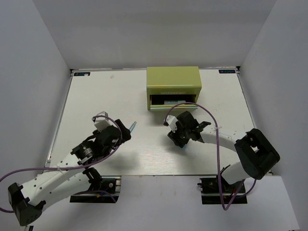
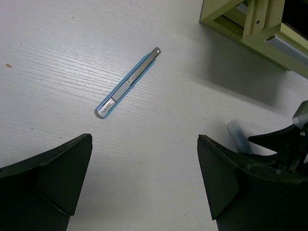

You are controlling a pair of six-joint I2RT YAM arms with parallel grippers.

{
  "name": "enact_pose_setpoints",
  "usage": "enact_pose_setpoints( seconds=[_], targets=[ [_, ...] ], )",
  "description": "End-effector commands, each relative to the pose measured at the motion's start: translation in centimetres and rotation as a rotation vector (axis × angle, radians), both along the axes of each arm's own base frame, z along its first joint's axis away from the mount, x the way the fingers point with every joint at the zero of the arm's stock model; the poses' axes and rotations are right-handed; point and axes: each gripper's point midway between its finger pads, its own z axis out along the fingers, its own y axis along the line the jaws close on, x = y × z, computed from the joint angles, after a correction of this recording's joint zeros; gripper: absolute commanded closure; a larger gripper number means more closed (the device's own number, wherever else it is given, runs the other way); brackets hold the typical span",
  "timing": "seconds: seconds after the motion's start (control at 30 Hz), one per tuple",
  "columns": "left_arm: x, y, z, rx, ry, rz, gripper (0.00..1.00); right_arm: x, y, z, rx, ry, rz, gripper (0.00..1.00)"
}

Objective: Sort the stationery into containers
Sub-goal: Pick up the pen from the center of the board, then place the pen in the drawer.

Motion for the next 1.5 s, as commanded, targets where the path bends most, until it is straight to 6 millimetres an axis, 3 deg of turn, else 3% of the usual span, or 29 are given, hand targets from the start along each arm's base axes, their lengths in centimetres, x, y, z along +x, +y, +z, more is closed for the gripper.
enact_pose_setpoints(
  seconds=[0.0, 0.17, 0.23, 0.33, 0.37, 0.63, 0.7, 0.73, 0.83, 1.1, 1.27, 1.47],
  targets=[
    [-0.3, 0.6, -0.8, -0.001, 0.029, 0.043, 0.00, 1.3, 0.6, 0.7, -0.004, -0.050, -0.052, 0.48],
    [-0.3, 0.6, -1.4, -0.012, 0.045, 0.062, 0.00, -0.1, 0.5, 0.6, 0.004, -0.023, -0.013, 0.81],
    [-0.2, 0.4, -1.5, -0.031, 0.040, 0.069, 0.00, -0.7, 0.9, 1.3, 0.032, -0.019, 0.036, 0.87],
    [-0.1, -0.3, -1.7, -0.057, 0.044, 0.061, 0.00, -0.5, 1.5, 4.0, 0.065, -0.091, 0.169, 0.95],
    [-0.1, -0.6, -1.5, -0.079, 0.045, 0.059, 0.00, -0.5, 1.4, 4.8, 0.067, -0.114, 0.190, 0.95],
    [0.0, -3.1, -1.7, -0.203, 0.086, 0.039, 0.00, 3.9, 4.6, 18.4, 0.203, -0.524, 0.390, 0.93],
    [0.0, -3.4, -1.6, -0.200, 0.091, 0.026, 0.00, 5.1, 4.9, 19.9, 0.206, -0.588, 0.394, 0.93],
    [0.0, -3.3, -1.6, -0.186, 0.089, 0.016, 0.00, 5.9, 5.1, 21.8, 0.216, -0.631, 0.388, 0.93],
    [0.1, -3.2, -1.3, -0.096, 0.084, -0.039, 0.00, 7.6, 5.0, 23.4, 0.192, -0.702, 0.395, 0.91],
    [-0.3, -2.2, -3.1, 0.179, 0.158, -0.177, 0.00, 13.3, 4.6, 23.5, 0.087, -0.797, 0.368, 0.90],
    [0.2, -2.1, -2.4, 0.225, 0.144, -0.185, 0.00, 15.6, 4.6, 22.6, 0.060, -0.783, 0.362, 0.81],
    [0.3, -1.8, -2.4, 0.255, 0.135, -0.197, 0.00, 17.1, 4.6, 21.2, 0.038, -0.742, 0.349, 0.54]
  ],
)
